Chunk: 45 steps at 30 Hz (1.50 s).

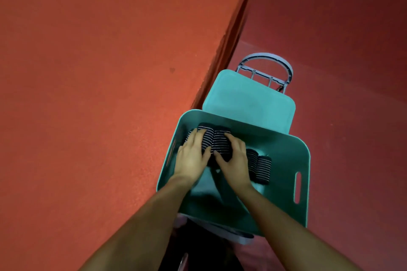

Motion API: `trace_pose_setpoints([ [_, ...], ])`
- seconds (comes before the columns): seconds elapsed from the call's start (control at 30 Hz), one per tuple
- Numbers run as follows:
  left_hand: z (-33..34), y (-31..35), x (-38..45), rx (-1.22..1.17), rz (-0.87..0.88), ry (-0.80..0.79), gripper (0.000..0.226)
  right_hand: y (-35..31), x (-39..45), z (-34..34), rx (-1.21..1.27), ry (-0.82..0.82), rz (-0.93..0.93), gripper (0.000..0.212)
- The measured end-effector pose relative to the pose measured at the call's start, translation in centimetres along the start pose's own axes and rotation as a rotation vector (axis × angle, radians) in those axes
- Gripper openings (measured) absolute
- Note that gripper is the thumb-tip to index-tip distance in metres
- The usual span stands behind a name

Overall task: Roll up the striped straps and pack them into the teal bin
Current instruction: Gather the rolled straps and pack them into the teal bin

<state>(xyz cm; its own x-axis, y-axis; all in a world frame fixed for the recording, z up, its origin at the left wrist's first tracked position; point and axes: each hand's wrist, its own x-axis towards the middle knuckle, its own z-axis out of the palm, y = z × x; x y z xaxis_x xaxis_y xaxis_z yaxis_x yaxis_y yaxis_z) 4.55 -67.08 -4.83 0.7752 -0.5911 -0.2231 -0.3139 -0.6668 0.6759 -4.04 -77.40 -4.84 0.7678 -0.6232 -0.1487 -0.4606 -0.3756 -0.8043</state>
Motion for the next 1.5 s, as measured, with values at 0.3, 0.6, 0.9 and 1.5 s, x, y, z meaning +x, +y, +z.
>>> trace_pose_setpoints([
  [0.3, 4.0, -3.6, 2.7, 0.393, -0.054, -0.142, 0.059, 4.3, 2.5, 4.2, -0.488, -0.242, 0.127, 0.058],
  [0.6, 2.7, -1.6, 1.5, 0.34, -0.027, -0.2, 0.061, 4.0, 1.6, 2.7, -0.49, -0.268, 0.189, 0.053],
  [0.9, -4.7, 1.9, -3.0, 0.238, 0.082, -0.009, 0.056, -2.4, -1.3, 0.4, -0.462, -0.14, 0.077, 0.051],
  [1.5, -21.9, -14.4, -23.2, 0.208, -0.44, 0.35, 0.059, -21.8, -11.9, 18.0, -0.439, -0.51, -0.474, 0.042],
])
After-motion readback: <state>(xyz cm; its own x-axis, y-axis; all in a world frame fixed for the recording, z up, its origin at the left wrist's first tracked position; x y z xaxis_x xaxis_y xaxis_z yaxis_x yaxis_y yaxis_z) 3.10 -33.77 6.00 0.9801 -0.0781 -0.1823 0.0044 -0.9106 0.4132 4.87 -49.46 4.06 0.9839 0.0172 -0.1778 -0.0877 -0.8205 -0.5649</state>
